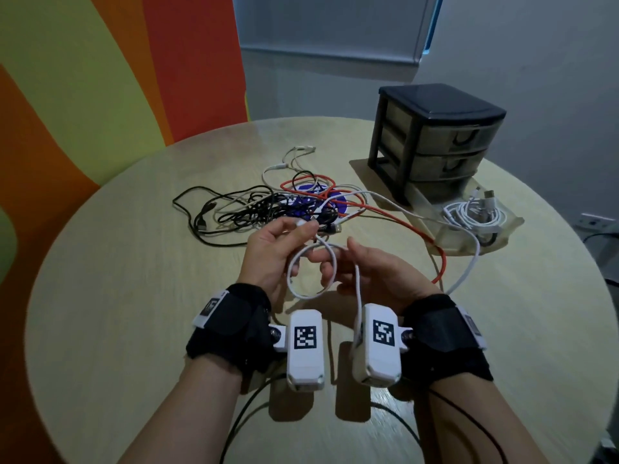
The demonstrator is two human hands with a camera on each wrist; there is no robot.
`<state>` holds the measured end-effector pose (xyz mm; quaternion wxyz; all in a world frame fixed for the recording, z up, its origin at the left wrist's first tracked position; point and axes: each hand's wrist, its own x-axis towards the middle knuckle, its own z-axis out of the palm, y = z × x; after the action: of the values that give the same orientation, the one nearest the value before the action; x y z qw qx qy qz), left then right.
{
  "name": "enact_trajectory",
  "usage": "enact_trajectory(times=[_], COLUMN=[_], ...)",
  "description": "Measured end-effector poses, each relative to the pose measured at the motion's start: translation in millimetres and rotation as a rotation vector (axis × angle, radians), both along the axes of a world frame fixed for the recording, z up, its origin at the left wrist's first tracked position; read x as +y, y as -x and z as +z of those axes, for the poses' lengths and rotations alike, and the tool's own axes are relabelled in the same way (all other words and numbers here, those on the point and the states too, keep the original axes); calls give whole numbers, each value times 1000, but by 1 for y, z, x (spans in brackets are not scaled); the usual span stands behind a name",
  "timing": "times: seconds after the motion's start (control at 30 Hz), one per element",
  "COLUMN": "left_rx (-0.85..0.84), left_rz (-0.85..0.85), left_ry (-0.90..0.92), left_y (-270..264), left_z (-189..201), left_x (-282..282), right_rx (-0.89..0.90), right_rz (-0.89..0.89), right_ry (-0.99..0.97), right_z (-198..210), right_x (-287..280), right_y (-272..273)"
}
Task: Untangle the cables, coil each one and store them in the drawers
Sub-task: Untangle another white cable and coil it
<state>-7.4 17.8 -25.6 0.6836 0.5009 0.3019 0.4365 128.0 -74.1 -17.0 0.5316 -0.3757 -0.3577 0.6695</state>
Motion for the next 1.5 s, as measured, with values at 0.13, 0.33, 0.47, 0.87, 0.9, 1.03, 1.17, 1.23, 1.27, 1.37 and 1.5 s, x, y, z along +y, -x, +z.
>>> enact_trajectory(times=[0.13,0.33,0.47,0.87,0.9,1.03,1.17,1.23,1.27,1.37,1.5], left_rx=[-30,-48,-190,241,229,151,67,48,41,-19,183], left_rz=[-51,-186,-355,-660,-590,-347,-168,-77,-25,135,311], left_ry=[63,54,293,64,51,32,129,173,187,175,-57], left_y=[0,-4,-9,5,6,12,20,18,16,7,-2], left_z=[3,-1,-1,-4,-4,-4,-6,-7,-8,-8,-9], left_x=[-2,-1,-1,-2,2,14,30,34,36,38,37], right_rx=[45,24,166,464,481,482,613,610,559,262,-44], right_rz=[-15,-67,-242,-722,-711,-689,-742,-749,-755,-743,-719], right_ry=[-14,-96,-166,-298,-300,-278,-270,-256,-238,-160,-104], right_z=[0,-12,-8,-8,-8,-4,0,-2,-3,-5,-8], right_x=[0,8,9,19,19,16,13,12,14,17,17], right_y=[4,2,1,-10,-12,-11,-24,-28,-28,-19,-14])
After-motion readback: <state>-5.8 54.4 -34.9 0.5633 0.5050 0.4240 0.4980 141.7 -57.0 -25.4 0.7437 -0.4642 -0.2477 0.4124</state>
